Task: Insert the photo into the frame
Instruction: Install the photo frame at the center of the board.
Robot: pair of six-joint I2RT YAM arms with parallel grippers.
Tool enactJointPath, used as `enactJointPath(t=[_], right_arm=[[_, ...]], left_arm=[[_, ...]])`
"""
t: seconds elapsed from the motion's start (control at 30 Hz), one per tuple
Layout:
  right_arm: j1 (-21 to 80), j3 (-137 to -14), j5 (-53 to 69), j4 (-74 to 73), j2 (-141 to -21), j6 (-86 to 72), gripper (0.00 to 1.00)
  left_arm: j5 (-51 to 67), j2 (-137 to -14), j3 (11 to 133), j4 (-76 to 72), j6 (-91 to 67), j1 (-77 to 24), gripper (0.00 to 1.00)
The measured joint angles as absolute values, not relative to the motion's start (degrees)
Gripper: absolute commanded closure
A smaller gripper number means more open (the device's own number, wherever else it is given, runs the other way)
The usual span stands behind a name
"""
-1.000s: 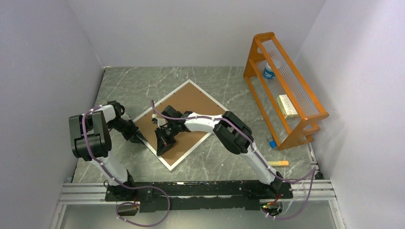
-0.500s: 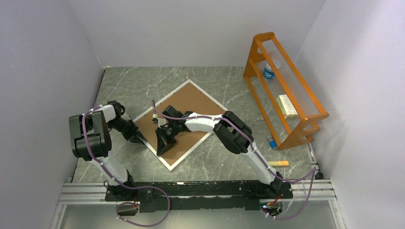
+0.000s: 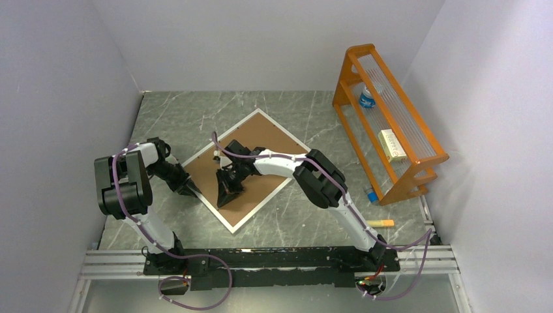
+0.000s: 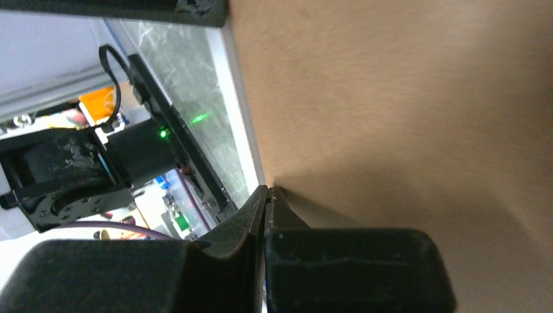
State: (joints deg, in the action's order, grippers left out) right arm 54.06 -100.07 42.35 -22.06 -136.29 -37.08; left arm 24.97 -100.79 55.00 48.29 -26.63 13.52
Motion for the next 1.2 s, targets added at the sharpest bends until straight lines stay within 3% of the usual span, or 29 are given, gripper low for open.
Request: enactJointPath(t=[0.33, 0.47, 0.53, 0.67, 0.77, 0.87, 1.03, 1.2], right_arm=[[52.7, -101.8, 36.6, -26.8, -135.3, -36.4, 0.89], [52.4, -100.2, 29.3, -27.8, -131.9, -34.9, 0.79], [51.2, -98.4, 24.8, -28.1, -129.4, -33.8, 0.77], [44.0, -93.2, 18.0, -28.2, -122.2, -32.6, 0.62], [38.2, -93.0, 15.2, -28.1, -119.4, -31.9, 0.37], [32.6, -94.2, 9.8, -29.1, -117.0, -30.2, 0.19], [27.6, -97.4, 1.8, -31.6, -117.2, -27.2, 0.07], [25.2, -103.0, -2.2, -33.9, -122.1, -24.3, 0.05]], left_arm=[[24.8, -100.8, 55.0, 48.3, -26.6, 13.4, 0.76], [24.9, -100.8, 55.0, 48.3, -26.6, 13.4, 0.61], [24.9, -100.8, 55.0, 48.0, -26.5, 13.4, 0.48], [25.7, -99.3, 54.6, 46.7, -27.7, 12.9, 0.34], [24.8, -97.1, 53.5, 45.0, -28.3, 12.6, 0.28], [23.5, -93.7, 51.5, 43.3, -29.5, 12.6, 0.22], [22.6, -87.6, 47.4, 39.9, -32.6, 12.6, 0.15], [22.6, -83.7, 43.9, 35.5, -36.0, 12.6, 0.16]])
